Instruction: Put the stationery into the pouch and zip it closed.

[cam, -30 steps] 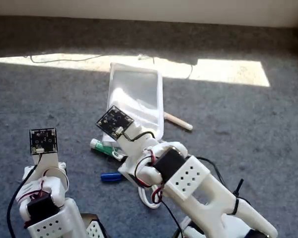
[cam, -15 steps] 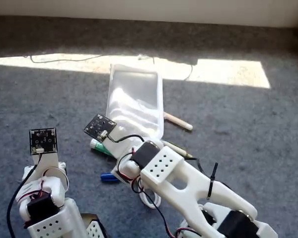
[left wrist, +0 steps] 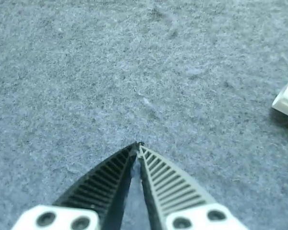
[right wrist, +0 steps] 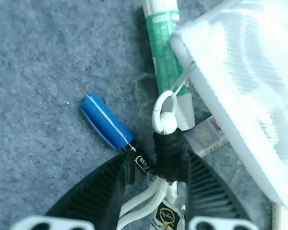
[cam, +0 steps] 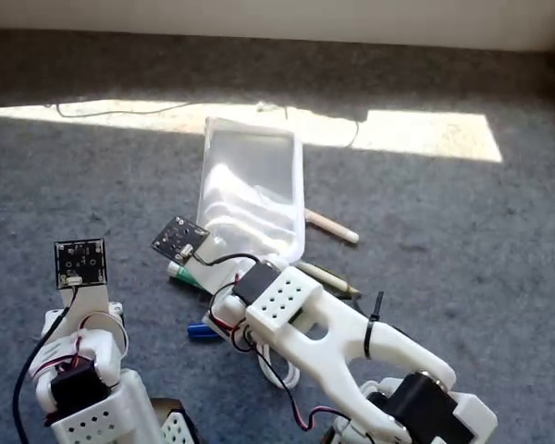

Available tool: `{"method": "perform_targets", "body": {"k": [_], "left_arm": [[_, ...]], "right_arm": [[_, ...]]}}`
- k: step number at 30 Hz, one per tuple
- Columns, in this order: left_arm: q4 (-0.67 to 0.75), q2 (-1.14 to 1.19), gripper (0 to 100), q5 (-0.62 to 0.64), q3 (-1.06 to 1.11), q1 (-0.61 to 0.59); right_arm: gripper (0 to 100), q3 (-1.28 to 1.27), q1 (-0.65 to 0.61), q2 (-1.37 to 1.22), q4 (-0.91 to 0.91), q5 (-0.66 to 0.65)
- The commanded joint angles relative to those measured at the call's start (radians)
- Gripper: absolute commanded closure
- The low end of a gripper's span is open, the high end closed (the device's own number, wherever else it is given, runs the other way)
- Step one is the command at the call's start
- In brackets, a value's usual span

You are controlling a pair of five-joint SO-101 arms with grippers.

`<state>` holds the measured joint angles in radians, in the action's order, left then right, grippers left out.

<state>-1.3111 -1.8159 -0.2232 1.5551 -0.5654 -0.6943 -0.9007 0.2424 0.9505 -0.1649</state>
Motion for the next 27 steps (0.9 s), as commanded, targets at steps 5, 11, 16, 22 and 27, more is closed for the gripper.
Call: {"method": "perform_targets", "body": {"k": [5, 11, 16, 22, 27], "left_arm": [[0.021, -0.01, 99, -0.011, -0.05, -0.007], [0.021, -0.01, 99, -0.011, -0.05, -0.007], [0.021, -0.01, 99, -0.011, -0.05, -0.007], [0.021, -0.01, 99, -0.011, -0.05, -0.007], [0.021, -0.01, 99, -0.011, -0.05, -0.007]], "right_arm": [[84.3, 0.059, 0.001, -0.045, -0.021, -0.012], [84.3, 0.059, 0.041, -0.099, -0.085, -0.012], [84.3, 0.059, 0.041, -0.105, -0.088, -0.006], [84.4, 0.059, 0.042, -0.107, -0.088, -0.006], [92.6, 0.059, 0.042, -0.107, -0.088, -0.009]]}}
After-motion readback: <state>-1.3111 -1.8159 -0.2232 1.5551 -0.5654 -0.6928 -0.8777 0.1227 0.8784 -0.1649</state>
